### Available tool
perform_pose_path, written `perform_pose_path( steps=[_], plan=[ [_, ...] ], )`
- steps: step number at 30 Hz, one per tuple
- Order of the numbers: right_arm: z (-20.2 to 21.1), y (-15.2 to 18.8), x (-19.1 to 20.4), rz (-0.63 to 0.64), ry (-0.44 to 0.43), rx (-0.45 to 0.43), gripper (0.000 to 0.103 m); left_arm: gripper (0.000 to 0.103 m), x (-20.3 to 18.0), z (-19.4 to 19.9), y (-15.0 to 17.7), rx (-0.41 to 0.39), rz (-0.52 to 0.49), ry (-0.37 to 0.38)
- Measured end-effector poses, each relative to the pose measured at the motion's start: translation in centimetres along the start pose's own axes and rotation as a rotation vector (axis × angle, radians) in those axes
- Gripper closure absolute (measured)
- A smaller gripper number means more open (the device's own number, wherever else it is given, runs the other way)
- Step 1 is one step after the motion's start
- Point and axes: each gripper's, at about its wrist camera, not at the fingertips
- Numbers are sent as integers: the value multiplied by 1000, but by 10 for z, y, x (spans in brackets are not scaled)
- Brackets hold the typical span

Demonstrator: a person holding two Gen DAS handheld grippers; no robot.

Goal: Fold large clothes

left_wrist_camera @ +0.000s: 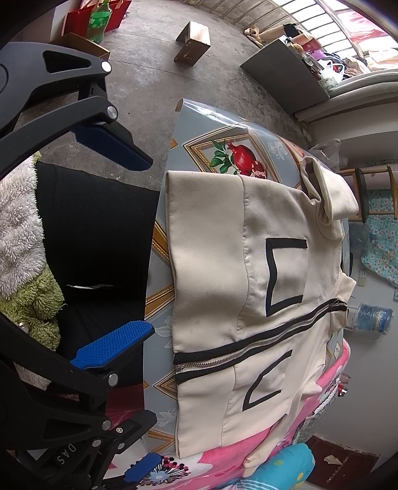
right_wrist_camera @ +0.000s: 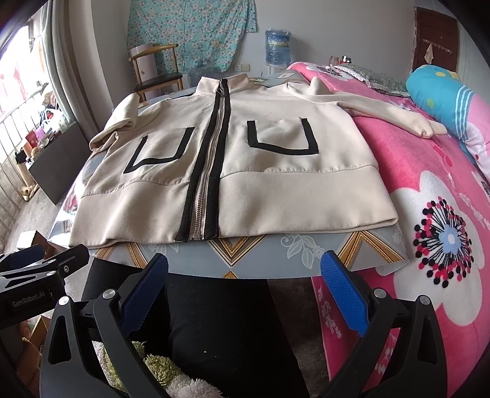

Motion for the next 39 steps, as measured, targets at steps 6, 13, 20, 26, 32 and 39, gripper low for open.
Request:
perform_pose_path(
  steps=[6,13,20,26,32,39],
  plan=[
    [0,0,0,0,0,-1,6,8,0,0,0,0,0,1],
    [0,0,0,0,0,-1,6,8,1,0,0,0,1,0],
    [0,0,0,-1,1,0,6,8,4,0,1,1,2,0],
    [-4,-4,2,10,17,5,6,8,11,-8,0,7,8,-5],
    [-11,-20,4,25,19,-18,6,8,27,-17,-15,-11,26,-21],
    [-18,-78,28,144,-28,-83,6,8,57,-24,-49,-96,37,-35]
  ],
)
Point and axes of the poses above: each gripper's, at about its wrist camera, not at the fingertips, and z roughly against the way its jaws point, x to its left, y to its underside, and after that the axes turned 7 degrees about y, right-handed
